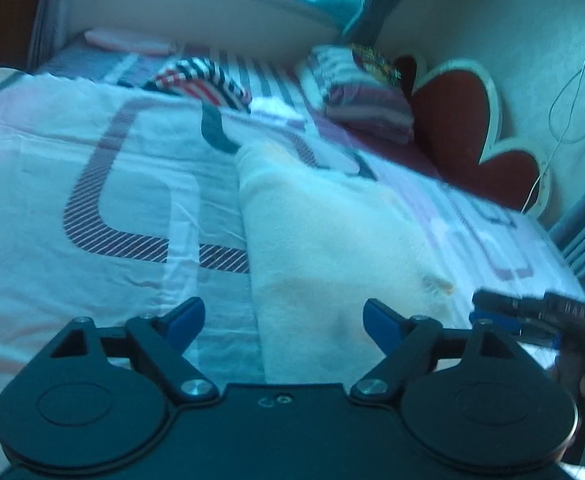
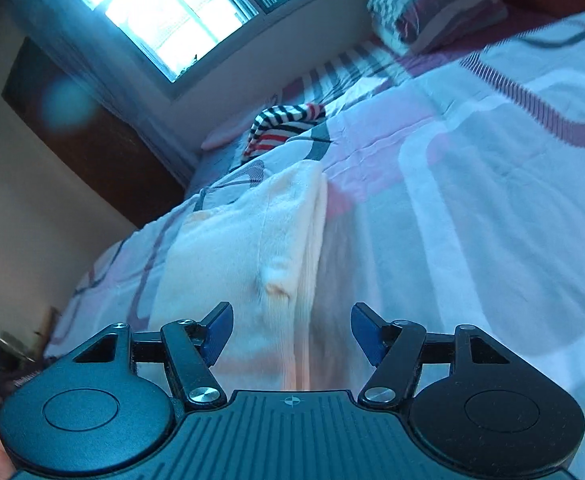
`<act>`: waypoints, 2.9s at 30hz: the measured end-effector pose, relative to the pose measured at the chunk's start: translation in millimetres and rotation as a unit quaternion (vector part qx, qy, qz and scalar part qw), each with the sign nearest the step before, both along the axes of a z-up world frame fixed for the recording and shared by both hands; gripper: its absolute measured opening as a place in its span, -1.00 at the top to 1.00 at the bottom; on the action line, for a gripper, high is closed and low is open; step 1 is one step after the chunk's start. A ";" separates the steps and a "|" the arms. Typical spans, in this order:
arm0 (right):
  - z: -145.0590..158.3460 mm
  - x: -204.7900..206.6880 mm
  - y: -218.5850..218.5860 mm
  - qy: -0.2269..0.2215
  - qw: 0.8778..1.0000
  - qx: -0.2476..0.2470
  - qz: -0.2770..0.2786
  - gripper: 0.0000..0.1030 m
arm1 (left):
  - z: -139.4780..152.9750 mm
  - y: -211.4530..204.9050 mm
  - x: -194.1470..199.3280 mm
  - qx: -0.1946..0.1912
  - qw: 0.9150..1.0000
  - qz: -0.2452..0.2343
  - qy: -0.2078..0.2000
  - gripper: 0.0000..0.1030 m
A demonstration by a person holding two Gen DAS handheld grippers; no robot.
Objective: Fold small clothes
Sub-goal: 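Grasp the sweater end with the right gripper and fold it over the stack, then open the right gripper and press the folded sweater flat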
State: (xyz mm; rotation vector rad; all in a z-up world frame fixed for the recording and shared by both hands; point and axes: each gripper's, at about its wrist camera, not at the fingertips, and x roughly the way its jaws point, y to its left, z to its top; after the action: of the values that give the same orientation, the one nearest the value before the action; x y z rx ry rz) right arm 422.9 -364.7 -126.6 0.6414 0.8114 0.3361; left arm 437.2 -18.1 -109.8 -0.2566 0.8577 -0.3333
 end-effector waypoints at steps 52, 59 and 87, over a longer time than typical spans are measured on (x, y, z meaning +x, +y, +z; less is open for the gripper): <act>0.5 -39.6 254.5 0.006 0.990 -0.077 0.120 0.50 | 6.7 147.5 -62.0 0.071 0.997 0.012 0.012 -0.05; -11.1 -47.0 246.7 0.019 0.995 -0.059 0.083 0.50 | -13.4 168.4 -61.3 0.016 0.999 0.024 0.020 -0.14; 43.6 -52.1 265.0 -0.062 0.979 -0.187 0.060 0.69 | 24.6 181.1 -78.3 0.021 0.998 0.001 -0.058 -0.03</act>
State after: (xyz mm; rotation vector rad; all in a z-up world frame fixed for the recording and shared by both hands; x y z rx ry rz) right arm 370.8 -99.7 -83.0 0.2175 0.7689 0.3185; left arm 358.9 163.0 -85.2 -0.1977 0.7488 -0.3245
